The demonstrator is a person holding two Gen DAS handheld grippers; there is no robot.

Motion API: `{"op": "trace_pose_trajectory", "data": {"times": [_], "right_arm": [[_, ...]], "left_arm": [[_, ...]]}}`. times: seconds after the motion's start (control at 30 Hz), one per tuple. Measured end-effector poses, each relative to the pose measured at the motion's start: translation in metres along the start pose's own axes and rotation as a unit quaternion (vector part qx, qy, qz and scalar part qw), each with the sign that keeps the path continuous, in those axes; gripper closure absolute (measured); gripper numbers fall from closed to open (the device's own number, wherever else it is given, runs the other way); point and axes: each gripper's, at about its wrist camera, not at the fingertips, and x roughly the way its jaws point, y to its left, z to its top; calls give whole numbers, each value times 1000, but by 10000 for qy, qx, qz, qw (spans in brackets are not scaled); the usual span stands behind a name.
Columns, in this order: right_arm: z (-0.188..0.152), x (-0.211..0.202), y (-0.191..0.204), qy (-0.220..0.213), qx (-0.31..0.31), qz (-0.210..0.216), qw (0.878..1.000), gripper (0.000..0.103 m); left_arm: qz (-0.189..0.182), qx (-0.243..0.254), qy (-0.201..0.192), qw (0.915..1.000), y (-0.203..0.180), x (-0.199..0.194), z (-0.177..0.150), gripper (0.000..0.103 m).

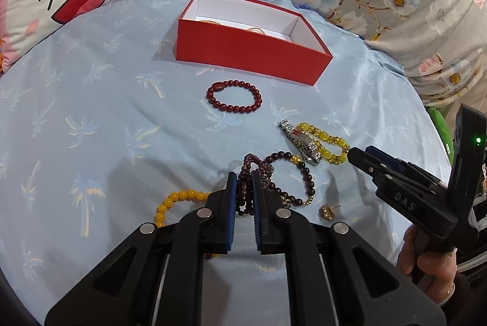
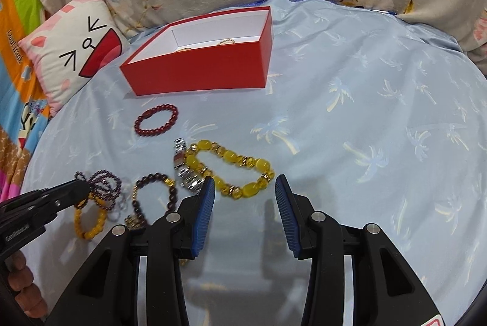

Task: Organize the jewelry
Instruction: 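Grasp the dark garnet bracelet with the left gripper while the right grasps the yellow beaded bracelet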

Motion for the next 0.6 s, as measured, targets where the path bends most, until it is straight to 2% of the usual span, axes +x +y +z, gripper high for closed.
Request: {"op": "trace_pose_trajectory", "data": {"times": [0.3, 0.37, 0.53, 0.6], "right_arm": [[5, 26, -2, 109, -59, -97, 9999, 66], [5, 30, -3, 136, -58, -103, 9998, 73], [6, 32, -4, 110, -102, -206, 9997, 83], [7, 32, -7, 130, -44, -175, 9998, 91]], "left_arm": [[11, -25, 100, 9999, 6, 12, 2, 93], [22, -29, 120, 9999, 6, 14, 2, 93], [-10, -55, 169, 9998, 7, 18, 2, 93], [-23, -61, 179, 9998, 8, 18, 2, 93]]}}
